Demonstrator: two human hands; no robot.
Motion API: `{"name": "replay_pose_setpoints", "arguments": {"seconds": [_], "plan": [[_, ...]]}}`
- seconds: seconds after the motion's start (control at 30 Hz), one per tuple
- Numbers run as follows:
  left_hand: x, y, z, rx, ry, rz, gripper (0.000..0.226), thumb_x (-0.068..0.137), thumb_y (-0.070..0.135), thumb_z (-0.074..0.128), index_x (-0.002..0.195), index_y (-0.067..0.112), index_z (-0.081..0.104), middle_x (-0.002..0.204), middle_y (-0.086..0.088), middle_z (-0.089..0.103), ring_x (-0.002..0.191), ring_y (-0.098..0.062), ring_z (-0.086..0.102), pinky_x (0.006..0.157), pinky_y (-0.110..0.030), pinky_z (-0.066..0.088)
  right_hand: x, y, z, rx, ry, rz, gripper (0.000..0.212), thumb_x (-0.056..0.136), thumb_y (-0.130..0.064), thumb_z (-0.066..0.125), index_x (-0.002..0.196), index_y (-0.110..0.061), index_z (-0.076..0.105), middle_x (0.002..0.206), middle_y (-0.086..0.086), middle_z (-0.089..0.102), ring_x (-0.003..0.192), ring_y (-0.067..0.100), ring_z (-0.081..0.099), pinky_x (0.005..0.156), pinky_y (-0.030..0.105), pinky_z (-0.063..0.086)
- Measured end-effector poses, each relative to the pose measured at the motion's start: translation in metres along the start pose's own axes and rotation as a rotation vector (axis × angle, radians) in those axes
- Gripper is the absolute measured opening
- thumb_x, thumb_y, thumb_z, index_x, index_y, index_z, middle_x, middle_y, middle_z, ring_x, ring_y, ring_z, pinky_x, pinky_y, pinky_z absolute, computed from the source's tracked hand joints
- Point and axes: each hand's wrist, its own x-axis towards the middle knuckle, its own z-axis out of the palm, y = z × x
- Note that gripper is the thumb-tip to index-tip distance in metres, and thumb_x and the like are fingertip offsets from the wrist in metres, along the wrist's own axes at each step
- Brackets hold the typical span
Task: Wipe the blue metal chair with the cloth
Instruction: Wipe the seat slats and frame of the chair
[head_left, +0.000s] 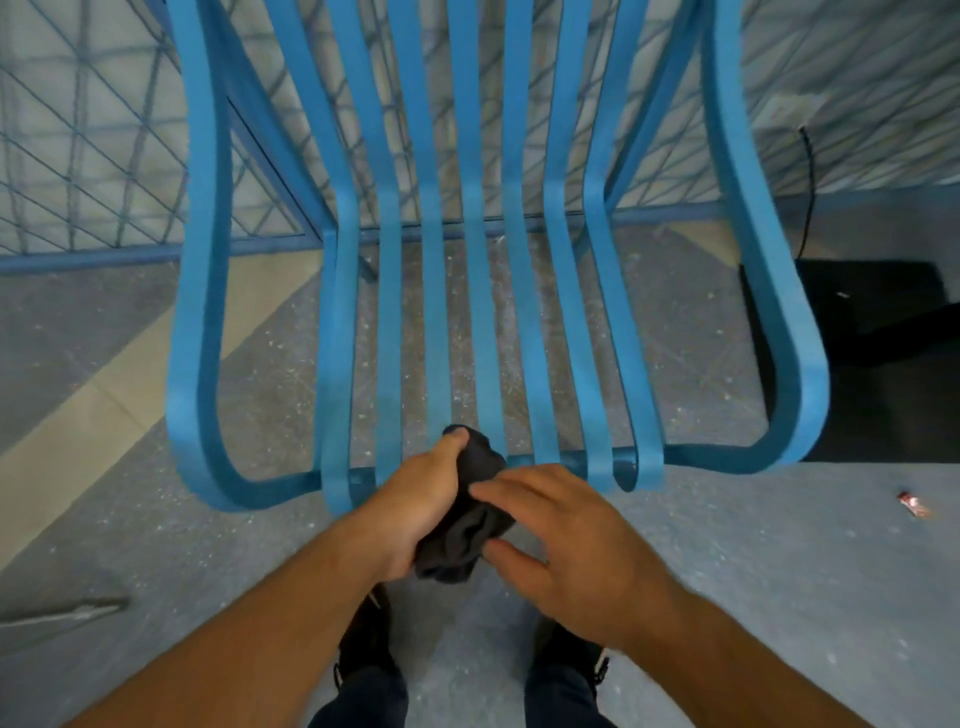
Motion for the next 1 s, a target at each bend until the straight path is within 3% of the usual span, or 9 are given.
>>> {"name": "replay_pose_setpoints", "arguments": {"seconds": [0.07, 0.2, 0.3, 0.4, 0.5, 0.63, 0.77, 0.87, 1.0], "plan": [[0.000, 0.009, 0.011, 0.051, 0.002, 0.035, 0.043, 0.096, 0.056, 0.040, 0.080, 0.021, 0.058, 0.080, -0.006, 0.065, 0.076, -0.021, 0.065, 0.060, -0.027, 0.050, 0.002, 0.008, -0.011, 0.001, -0.062, -0.029, 0.033, 0.088, -0.037, 0.056, 0.118, -0.025, 0.063, 0.113, -0.009, 0.061, 0.104, 0.011, 0.054, 0.092, 0.028, 0.048], [0.000, 0.022, 0.024, 0.162, -0.080, 0.022, 0.050, 0.096, 0.054, 0.040, 0.090, 0.014, 0.068, 0.081, -0.012, 0.073, 0.072, -0.024, 0.069, 0.061, -0.028, 0.053, 0.002, 0.013, -0.030, 0.123, -0.073, 0.016, 0.024, 0.090, -0.040, 0.049, 0.106, -0.026, 0.061, 0.105, -0.010, 0.062, 0.100, 0.007, 0.055, 0.086, 0.030, 0.049], [0.006, 0.022, 0.035, 0.318, -0.128, 0.029, 0.060, 0.096, 0.060, 0.033, 0.090, 0.013, 0.071, 0.082, -0.013, 0.073, 0.075, -0.025, 0.070, 0.074, -0.034, 0.058, -0.003, 0.016, -0.042, 0.238, 0.008, 0.129, 0.020, 0.088, -0.046, 0.046, 0.105, -0.038, 0.052, 0.098, -0.014, 0.063, 0.094, 0.004, 0.058, 0.081, 0.022, 0.049], [0.014, 0.025, 0.053, 0.597, -0.083, 0.053, 0.072, 0.094, 0.067, 0.020, 0.097, 0.013, 0.068, 0.086, -0.014, 0.071, 0.073, -0.026, 0.070, 0.067, -0.037, 0.060, -0.010, 0.025, -0.051, 0.359, 0.139, 0.256, 0.012, 0.089, -0.038, 0.053, 0.096, -0.048, 0.050, 0.088, -0.019, 0.062, 0.087, 0.000, 0.060, 0.071, 0.011, 0.045], [0.024, 0.036, 0.071, 0.707, -0.008, 0.135, 0.069, 0.095, 0.066, 0.022, 0.106, 0.014, 0.066, 0.099, -0.014, 0.068, 0.083, -0.029, 0.069, 0.074, -0.039, 0.060, -0.015, 0.035, -0.066, 0.444, 0.266, 0.388, 0.009, 0.095, -0.028, 0.055, 0.094, -0.036, 0.053, 0.085, -0.020, 0.062, 0.080, 0.002, 0.061, 0.065, 0.011, 0.045], [0.038, 0.048, 0.099, 0.727, 0.092, 0.372, 0.057, 0.099, 0.053, 0.033, 0.085, 0.009, 0.066, 0.084, -0.009, 0.066, 0.077, -0.024, 0.062, 0.073, -0.031, 0.048, -0.028, 0.056, -0.089, 0.614, 0.398, 0.602, 0.012, 0.095, -0.014, 0.056, 0.090, -0.025, 0.058, 0.079, -0.017, 0.063, 0.074, -0.002, 0.060, 0.066, 0.009, 0.044], [0.045, 0.054, 0.129, 0.681, 0.095, 0.528, 0.044, 0.099, 0.045, 0.041, 0.081, 0.012, 0.063, 0.080, -0.008, 0.066, 0.075, -0.021, 0.061, 0.074, -0.035, 0.049, -0.059, 0.085, -0.111, 0.752, 0.113, 0.776, 0.015, 0.092, -0.007, 0.060, 0.085, -0.017, 0.069, 0.071, -0.002, 0.070, 0.067, 0.002, 0.062, 0.065, 0.015, 0.047], [0.052, 0.055, 0.145, 0.722, 0.114, 0.612, 0.037, 0.099, 0.043, 0.045, 0.086, 0.015, 0.065, 0.070, 0.000, 0.062, 0.065, -0.016, 0.059, 0.064, -0.032, 0.048, -0.084, 0.123, -0.123, 0.563, -0.117, 0.932, 0.011, 0.089, -0.013, 0.067, 0.079, -0.017, 0.072, 0.066, -0.006, 0.070, 0.057, -0.006, 0.059, 0.058, 0.010, 0.044], [0.066, 0.059, 0.154, 0.745, 0.202, 0.741, 0.032, 0.098, 0.039, 0.047, 0.094, 0.014, 0.066, 0.080, -0.001, 0.065, 0.068, -0.014, 0.060, 0.065, -0.034, 0.052, -0.098, 0.180, -0.132, 0.459, -0.059, 1.216, 0.024, 0.083, -0.034, 0.073, 0.079, -0.010, 0.074, 0.070, 0.004, 0.072, 0.065, 0.012, 0.065, 0.071, 0.027, 0.052]]}}
